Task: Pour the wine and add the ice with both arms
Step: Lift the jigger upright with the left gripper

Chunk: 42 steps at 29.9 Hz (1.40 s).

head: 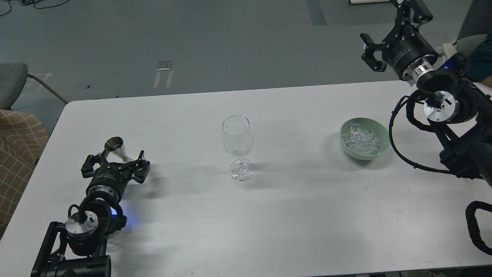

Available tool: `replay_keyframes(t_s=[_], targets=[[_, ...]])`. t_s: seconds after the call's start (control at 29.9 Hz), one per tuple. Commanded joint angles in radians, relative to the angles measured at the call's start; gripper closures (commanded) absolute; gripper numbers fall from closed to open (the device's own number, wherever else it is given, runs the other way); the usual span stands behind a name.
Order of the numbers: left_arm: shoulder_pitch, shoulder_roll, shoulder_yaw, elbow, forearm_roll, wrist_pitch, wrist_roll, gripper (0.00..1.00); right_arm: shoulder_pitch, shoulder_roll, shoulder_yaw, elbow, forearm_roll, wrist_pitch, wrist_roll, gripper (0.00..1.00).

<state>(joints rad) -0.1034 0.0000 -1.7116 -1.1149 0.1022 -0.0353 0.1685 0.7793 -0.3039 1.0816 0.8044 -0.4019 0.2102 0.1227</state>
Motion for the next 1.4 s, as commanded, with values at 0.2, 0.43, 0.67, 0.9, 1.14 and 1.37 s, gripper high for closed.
replay_keyframes(t_s=[0.2,0.43,0.67,0.9,1.14,1.37], targets=[[-0.012,0.000,0.006,0.014,0.045,0.000,-0.018,0.44,-0.002,-0.003,-0.002,0.001,0.000,0.000,0.000,0.00],[-0.035,0.000,0.007,0.059,0.054,-0.001,-0.017,0.52,-0.008,-0.003,0.000,0.001,0.000,-0.002,0.000,0.00],[-0.056,0.000,0.001,0.086,0.056,-0.003,-0.018,0.60,-0.008,-0.004,0.000,0.001,0.000,-0.002,0.000,0.00],[-0.058,0.000,0.000,0.098,0.054,-0.034,-0.018,0.79,-0.009,-0.004,0.000,0.003,0.000,0.000,0.000,0.00],[-0.059,0.000,-0.002,0.101,0.051,-0.035,-0.018,1.00,-0.015,-0.004,0.000,0.012,0.000,-0.002,0.000,0.00],[-0.065,0.000,-0.008,0.099,0.040,-0.035,-0.020,1.00,-0.015,-0.004,-0.002,0.013,0.000,-0.009,0.000,0.00]])
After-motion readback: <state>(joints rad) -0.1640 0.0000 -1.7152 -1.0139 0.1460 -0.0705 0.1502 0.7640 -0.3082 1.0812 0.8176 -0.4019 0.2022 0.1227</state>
